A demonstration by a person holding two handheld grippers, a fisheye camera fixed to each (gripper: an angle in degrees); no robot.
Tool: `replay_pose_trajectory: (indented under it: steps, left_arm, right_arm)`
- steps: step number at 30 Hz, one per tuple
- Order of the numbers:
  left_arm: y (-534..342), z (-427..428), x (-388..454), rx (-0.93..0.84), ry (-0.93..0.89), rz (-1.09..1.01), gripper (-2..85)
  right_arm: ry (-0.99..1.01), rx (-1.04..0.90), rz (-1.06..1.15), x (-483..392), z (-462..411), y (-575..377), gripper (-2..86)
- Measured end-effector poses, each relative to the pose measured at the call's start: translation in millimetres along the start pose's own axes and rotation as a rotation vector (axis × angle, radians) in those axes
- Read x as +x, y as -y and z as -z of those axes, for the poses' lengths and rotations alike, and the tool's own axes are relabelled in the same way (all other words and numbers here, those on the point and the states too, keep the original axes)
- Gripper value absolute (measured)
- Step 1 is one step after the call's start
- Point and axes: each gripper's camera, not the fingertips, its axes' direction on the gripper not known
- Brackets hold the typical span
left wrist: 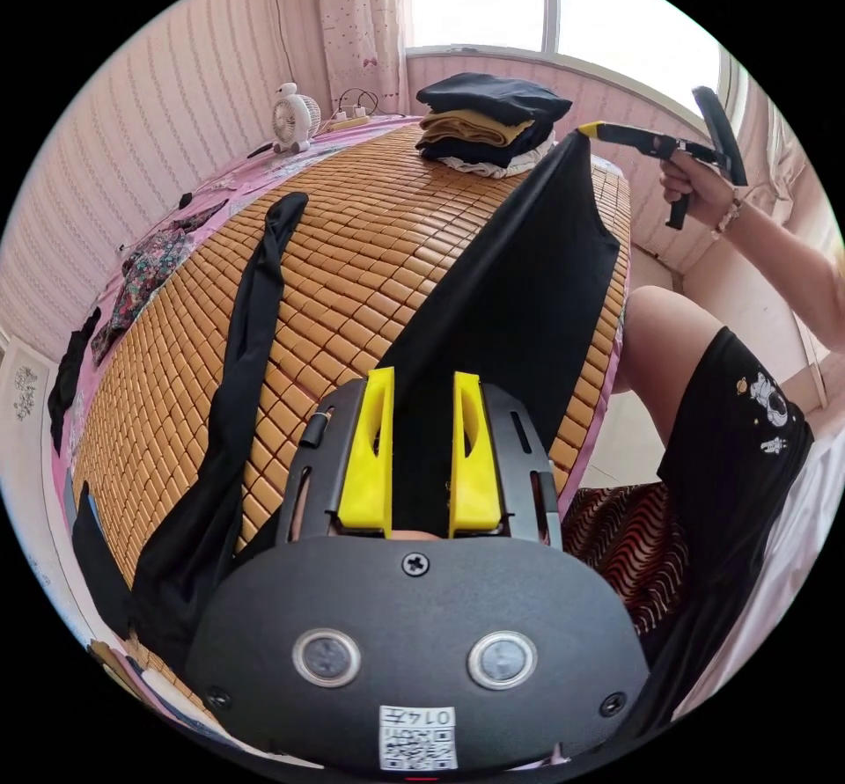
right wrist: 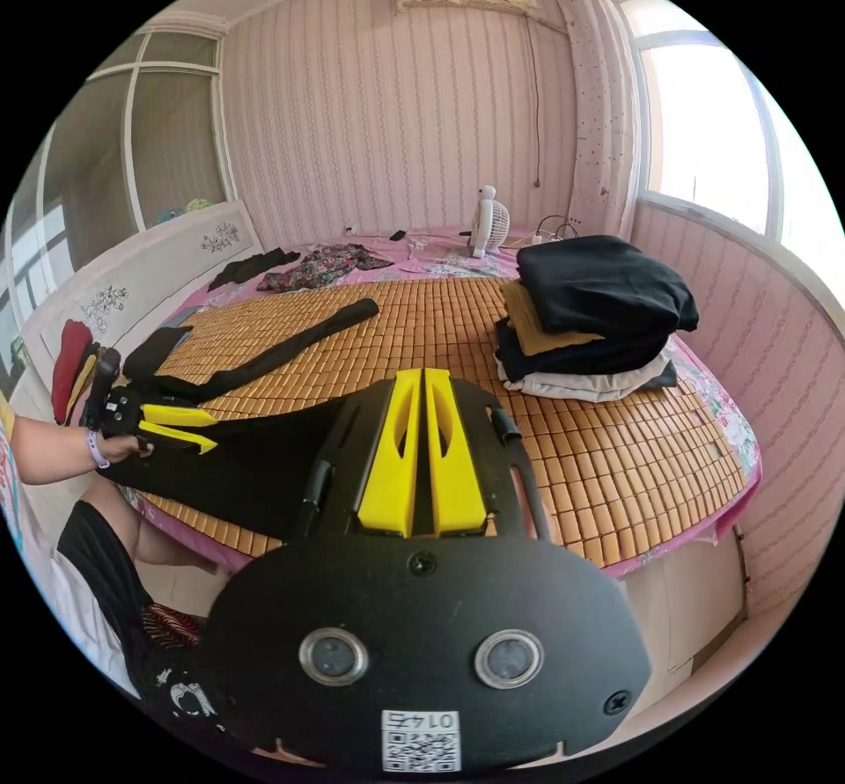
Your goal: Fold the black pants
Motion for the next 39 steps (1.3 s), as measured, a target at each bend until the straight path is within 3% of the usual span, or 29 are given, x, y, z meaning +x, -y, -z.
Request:
replay_pose_trajectory:
  steps: [5, 14, 19, 26, 32, 37, 39]
  left_arm:
    - [21, 11, -7, -0.048, -0.011, 0.0, 0.1]
    - [47, -16, -90, -0.126, -0.121, 0.319, -0.5]
    - [18, 30, -77, -0.027, -0.051, 0.253, -0.4]
    - [-30, 4, -47, -0.198, -0.152, 0.218, -0.4]
    - [-39, 7, -56, -0.209, -0.209, 0.233, -0.3]
    - [-49, 17, -59, -0.195, -0.248, 0.207, 0.6]
    - [-55, 25, -65, -0.18, -0.254, 0.22, 0.9]
  right_arm:
    - [0.003, 0.131, 0.079, -7, 36, 18, 0.1]
    - [-0.085, -0.184, -0.164, 50, -102, 41, 4.7]
    - [-0.078, -0.29, -0.179, 65, -95, 4, 5.9]
    - [0.042, -0.558, -0.315, 81, -125, -46, 1.8]
    - [-0.006, -0.437, -0.234, 79, -96, -19, 1.3]
    - [-0.018, -0.536, -0.265, 84, -111, -37, 2.0]
    - [-0.115, -0.592, -0.221, 75, -119, -43, 3.1]
